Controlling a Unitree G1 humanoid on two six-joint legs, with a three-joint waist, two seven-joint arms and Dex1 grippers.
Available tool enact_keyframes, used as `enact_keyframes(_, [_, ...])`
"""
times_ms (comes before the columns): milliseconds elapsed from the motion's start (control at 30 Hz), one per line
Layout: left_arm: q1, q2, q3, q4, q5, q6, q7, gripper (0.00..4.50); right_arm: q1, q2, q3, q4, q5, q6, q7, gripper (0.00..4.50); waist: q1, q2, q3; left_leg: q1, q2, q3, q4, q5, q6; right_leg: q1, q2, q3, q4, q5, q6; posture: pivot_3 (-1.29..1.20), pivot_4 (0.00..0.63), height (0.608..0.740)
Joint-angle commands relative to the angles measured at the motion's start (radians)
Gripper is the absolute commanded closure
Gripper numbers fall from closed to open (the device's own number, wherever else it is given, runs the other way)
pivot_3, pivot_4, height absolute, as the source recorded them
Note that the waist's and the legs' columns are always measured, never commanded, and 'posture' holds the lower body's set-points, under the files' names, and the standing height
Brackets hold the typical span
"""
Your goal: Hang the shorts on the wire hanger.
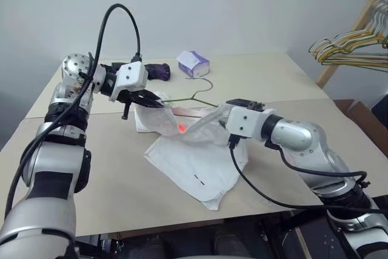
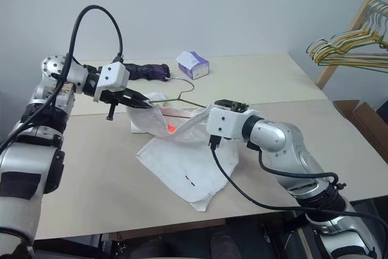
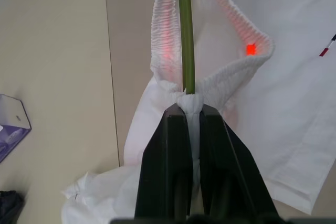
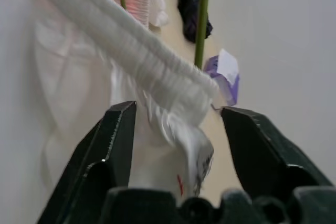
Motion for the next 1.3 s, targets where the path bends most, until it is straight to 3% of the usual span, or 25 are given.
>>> enact_keyframes(33, [0.003,0.024,0.018,-0.057,-0.033,0.005,-0.008,4.50,-0.008,-0.006,-0.089,-0.001,0.072,-0.032,0.032,1.43,-0.001,0.000,0.000,0.000,0.000,0.000,0.000,0.000,0.000,0.000,0.000,0.000,0.000,0.000,0.000,-0.13,0.000,0.740])
enact_keyframes(233, [0.018,0.040,-0.025,-0.098,-0.078,0.009,-0.008,4.50,-0.017,-0.011,-0.191,0.049,0.276,0.022,0.156,1.43,0.000,0.000,0.000,0.001,0.000,-0.001,0.000,0.000,0.000,0.001,0.000,0.000,0.000,0.000,0.000,-0.13,0.000,0.740])
enact_keyframes(367, [0.018,0.041,-0.035,-0.109,-0.091,0.005,-0.008,4.50,-0.070,-0.033,-0.230,0.089,0.430,0.158,0.255,1.43,0.000,0.000,0.000,0.001,0.000,-0.001,0.000,0.000,0.000,0.001,0.000,0.000,0.000,0.000,0.000,-0.13,0.000,0.740])
enact_keyframes(667, [0.026,0.040,-0.046,-0.141,-0.113,0.008,-0.008,4.50,-0.264,-0.039,-0.158,0.233,0.510,0.330,0.344,1.43,-0.001,0.000,0.000,0.001,0.000,-0.002,0.000,0.000,0.000,0.001,0.000,0.000,0.000,0.000,0.000,-0.13,0.000,0.740])
enact_keyframes(1067, [0.057,0.040,-0.037,-0.180,-0.142,0.022,-0.008,4.50,-0.296,-0.020,-0.083,0.285,0.518,0.339,0.383,1.43,0.001,0.000,0.000,0.001,0.000,-0.002,0.000,0.000,0.000,0.000,0.000,0.000,0.001,0.000,0.000,-0.13,0.000,0.740])
enact_keyframes(1167, [0.054,0.035,-0.032,-0.180,-0.142,0.028,-0.008,4.50,-0.293,-0.014,-0.073,0.284,0.509,0.306,0.381,2.01,0.001,0.000,0.000,0.001,0.000,-0.002,0.000,0.000,0.000,0.000,0.000,0.000,0.001,0.000,0.000,-0.13,0.000,0.740])
enact_keyframes(1300, [0.048,0.030,-0.032,-0.171,-0.136,0.021,-0.008,4.50,-0.292,-0.023,-0.050,0.281,0.464,0.272,0.361,3.39,0.001,0.000,0.000,0.001,0.000,-0.003,0.000,0.000,0.000,0.000,0.000,0.000,0.000,0.000,0.000,-0.13,0.000,0.740])
